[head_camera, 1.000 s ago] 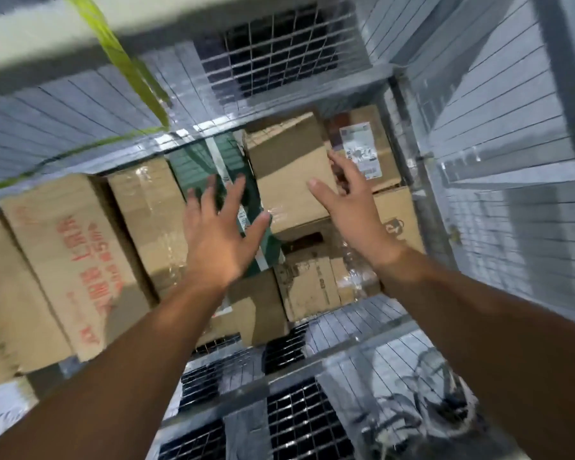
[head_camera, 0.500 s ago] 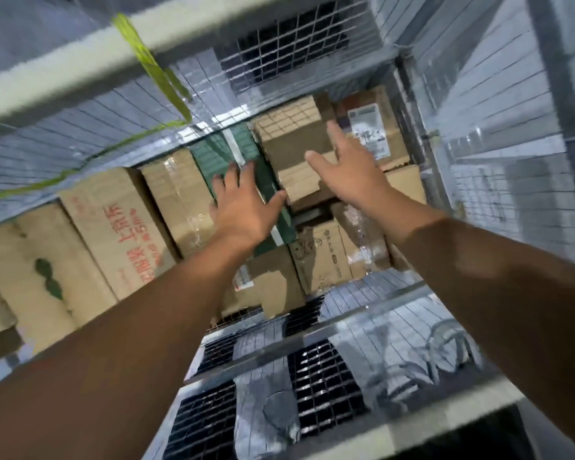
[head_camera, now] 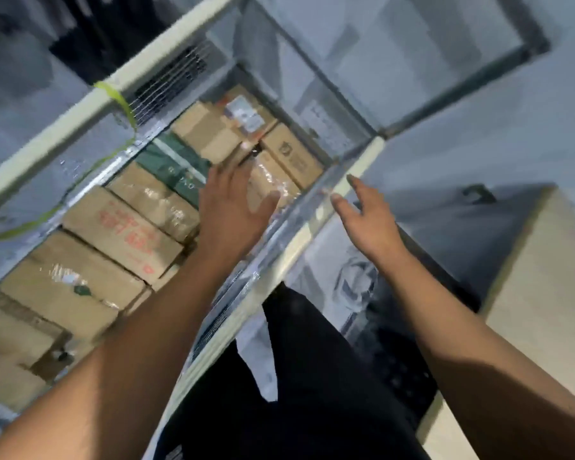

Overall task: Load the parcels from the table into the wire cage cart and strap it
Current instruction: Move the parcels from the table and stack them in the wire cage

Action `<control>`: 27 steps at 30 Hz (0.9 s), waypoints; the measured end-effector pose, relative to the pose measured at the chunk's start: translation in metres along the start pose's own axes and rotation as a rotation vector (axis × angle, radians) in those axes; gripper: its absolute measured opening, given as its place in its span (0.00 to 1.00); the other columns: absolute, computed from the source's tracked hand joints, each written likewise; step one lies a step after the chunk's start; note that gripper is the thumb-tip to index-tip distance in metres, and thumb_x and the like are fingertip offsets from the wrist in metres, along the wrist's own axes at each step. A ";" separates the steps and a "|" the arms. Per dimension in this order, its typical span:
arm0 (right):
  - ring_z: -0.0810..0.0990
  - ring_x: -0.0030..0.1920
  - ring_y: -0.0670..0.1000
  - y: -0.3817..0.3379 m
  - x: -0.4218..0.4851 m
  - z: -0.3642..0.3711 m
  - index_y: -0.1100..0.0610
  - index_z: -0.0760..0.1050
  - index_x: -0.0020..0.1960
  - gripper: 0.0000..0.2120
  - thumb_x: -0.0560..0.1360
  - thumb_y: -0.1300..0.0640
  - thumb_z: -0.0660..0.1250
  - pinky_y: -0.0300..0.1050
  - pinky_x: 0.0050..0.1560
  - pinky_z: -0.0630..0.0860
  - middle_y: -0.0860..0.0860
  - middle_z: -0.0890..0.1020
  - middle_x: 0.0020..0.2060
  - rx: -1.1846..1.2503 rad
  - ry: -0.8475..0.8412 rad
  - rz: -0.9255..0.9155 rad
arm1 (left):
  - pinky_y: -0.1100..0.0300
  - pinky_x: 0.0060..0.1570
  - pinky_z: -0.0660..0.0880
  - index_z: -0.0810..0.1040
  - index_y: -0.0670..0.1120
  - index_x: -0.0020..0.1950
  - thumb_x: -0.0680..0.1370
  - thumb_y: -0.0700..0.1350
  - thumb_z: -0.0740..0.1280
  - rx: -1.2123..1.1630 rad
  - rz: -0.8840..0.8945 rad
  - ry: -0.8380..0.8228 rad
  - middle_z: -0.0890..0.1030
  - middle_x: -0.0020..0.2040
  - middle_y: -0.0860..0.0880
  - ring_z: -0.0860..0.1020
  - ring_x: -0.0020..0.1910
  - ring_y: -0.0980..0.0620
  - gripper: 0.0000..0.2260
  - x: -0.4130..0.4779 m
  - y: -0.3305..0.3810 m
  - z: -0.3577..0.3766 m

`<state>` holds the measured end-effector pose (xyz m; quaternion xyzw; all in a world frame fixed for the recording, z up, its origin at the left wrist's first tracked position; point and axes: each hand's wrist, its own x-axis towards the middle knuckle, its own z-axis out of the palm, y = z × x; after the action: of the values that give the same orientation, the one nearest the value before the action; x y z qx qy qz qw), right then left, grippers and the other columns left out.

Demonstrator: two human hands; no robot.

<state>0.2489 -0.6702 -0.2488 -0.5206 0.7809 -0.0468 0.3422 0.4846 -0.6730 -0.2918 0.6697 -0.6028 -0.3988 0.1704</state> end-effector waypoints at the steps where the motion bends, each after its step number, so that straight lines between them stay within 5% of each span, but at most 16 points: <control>1: 0.69 0.76 0.57 0.016 -0.026 -0.008 0.46 0.64 0.81 0.30 0.82 0.37 0.62 0.59 0.76 0.66 0.53 0.69 0.78 0.019 0.050 0.065 | 0.39 0.79 0.54 0.64 0.48 0.81 0.82 0.62 0.63 0.033 0.063 -0.032 0.63 0.81 0.43 0.57 0.81 0.38 0.31 -0.013 0.007 0.000; 7: 0.66 0.77 0.59 0.106 -0.161 -0.035 0.47 0.65 0.81 0.30 0.82 0.38 0.62 0.61 0.76 0.64 0.55 0.70 0.77 0.029 0.218 0.367 | 0.37 0.75 0.61 0.73 0.41 0.75 0.76 0.65 0.61 0.139 0.303 -0.178 0.72 0.75 0.37 0.67 0.75 0.32 0.36 -0.071 0.051 0.034; 17: 0.66 0.77 0.57 0.247 -0.336 -0.053 0.48 0.65 0.81 0.30 0.82 0.39 0.62 0.59 0.76 0.64 0.54 0.68 0.78 0.421 0.610 0.723 | 0.42 0.80 0.51 0.64 0.52 0.81 0.81 0.66 0.62 0.280 0.695 -0.624 0.61 0.83 0.47 0.54 0.82 0.39 0.32 -0.200 0.176 0.158; 21: 0.69 0.76 0.58 0.302 -0.395 -0.046 0.51 0.66 0.80 0.30 0.82 0.39 0.63 0.57 0.74 0.67 0.55 0.70 0.77 0.553 0.772 0.790 | 0.41 0.78 0.57 0.67 0.45 0.80 0.81 0.61 0.65 0.340 0.895 -0.733 0.69 0.78 0.42 0.63 0.78 0.39 0.32 -0.257 0.218 0.209; 27: 0.70 0.74 0.59 0.375 -0.468 -0.036 0.52 0.67 0.79 0.31 0.80 0.41 0.66 0.59 0.74 0.68 0.57 0.71 0.73 0.852 0.890 0.923 | 0.46 0.78 0.61 0.61 0.47 0.83 0.83 0.62 0.60 0.408 0.832 -1.037 0.62 0.82 0.44 0.62 0.80 0.44 0.32 -0.350 0.251 0.269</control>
<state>0.0397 -0.1147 -0.1548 0.1025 0.8975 -0.4013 0.1515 0.1329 -0.3289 -0.1671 0.1248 -0.8759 -0.4476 -0.1302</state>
